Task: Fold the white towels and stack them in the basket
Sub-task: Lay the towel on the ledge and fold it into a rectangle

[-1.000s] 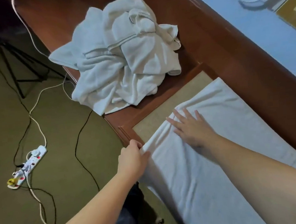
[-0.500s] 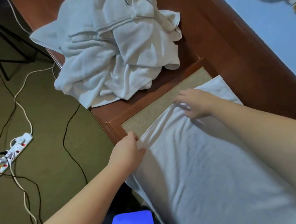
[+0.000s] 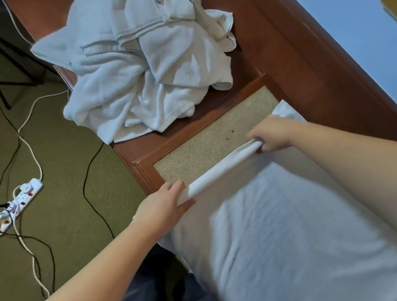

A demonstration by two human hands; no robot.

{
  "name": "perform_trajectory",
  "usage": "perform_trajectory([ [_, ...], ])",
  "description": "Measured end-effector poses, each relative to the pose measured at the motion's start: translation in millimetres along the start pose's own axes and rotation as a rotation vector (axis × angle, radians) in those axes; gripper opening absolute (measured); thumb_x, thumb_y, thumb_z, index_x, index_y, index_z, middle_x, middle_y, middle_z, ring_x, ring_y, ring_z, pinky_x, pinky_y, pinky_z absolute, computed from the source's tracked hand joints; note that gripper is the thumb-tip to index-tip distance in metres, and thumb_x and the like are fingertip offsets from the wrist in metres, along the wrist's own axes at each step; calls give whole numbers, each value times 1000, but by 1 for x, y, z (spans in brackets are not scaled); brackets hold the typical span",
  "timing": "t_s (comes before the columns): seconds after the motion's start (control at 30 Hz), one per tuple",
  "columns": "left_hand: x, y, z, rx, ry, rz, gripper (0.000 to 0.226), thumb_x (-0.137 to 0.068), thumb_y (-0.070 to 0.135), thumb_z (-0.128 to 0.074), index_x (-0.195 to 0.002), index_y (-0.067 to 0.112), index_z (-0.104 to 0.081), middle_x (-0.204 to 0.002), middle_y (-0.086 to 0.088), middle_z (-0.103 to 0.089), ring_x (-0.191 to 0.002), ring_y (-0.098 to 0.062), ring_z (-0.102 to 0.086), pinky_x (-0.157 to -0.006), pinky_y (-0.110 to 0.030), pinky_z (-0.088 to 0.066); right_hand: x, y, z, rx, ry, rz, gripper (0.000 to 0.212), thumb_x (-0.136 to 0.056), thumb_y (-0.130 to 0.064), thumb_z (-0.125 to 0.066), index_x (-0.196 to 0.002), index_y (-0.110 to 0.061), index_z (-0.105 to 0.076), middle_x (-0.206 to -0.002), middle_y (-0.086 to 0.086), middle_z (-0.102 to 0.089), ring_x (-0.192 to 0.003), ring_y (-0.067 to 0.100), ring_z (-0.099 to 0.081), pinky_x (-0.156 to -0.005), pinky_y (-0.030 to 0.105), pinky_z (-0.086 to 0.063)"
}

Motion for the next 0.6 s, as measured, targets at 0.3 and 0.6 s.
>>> perform_trajectory([
  [0.3, 47, 64, -6, -107, 313, -408, 16, -88, 35, -51, -90, 22, -60, -74, 3, -45, -50, -25, -51, -37, -26, -35, 106, 77, -57, 138, 415, -230, 27, -69, -3, -79, -80, -25, -69, -76, -6, -64, -85, 29, -64, -78, 40, -43],
  [0.6, 102, 162, -81, -207, 143, -533, 28, -87, 41, -69, -81, 23, -49, -70, 2, -44, -47, -24, -49, -35, -27, -25, 231, 83, -170, -26, 396, -677, 40, -78, 5, -58, -108, -17, -72, -106, 9, -67, -107, 35, -53, -83, 47, -46],
])
Point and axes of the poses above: each hand's wrist, its own x-axis away from the middle knuckle, its own z-axis out of the back of the hand, y = z × x, the point moved 6 cm from there along -x, towards the middle knuckle
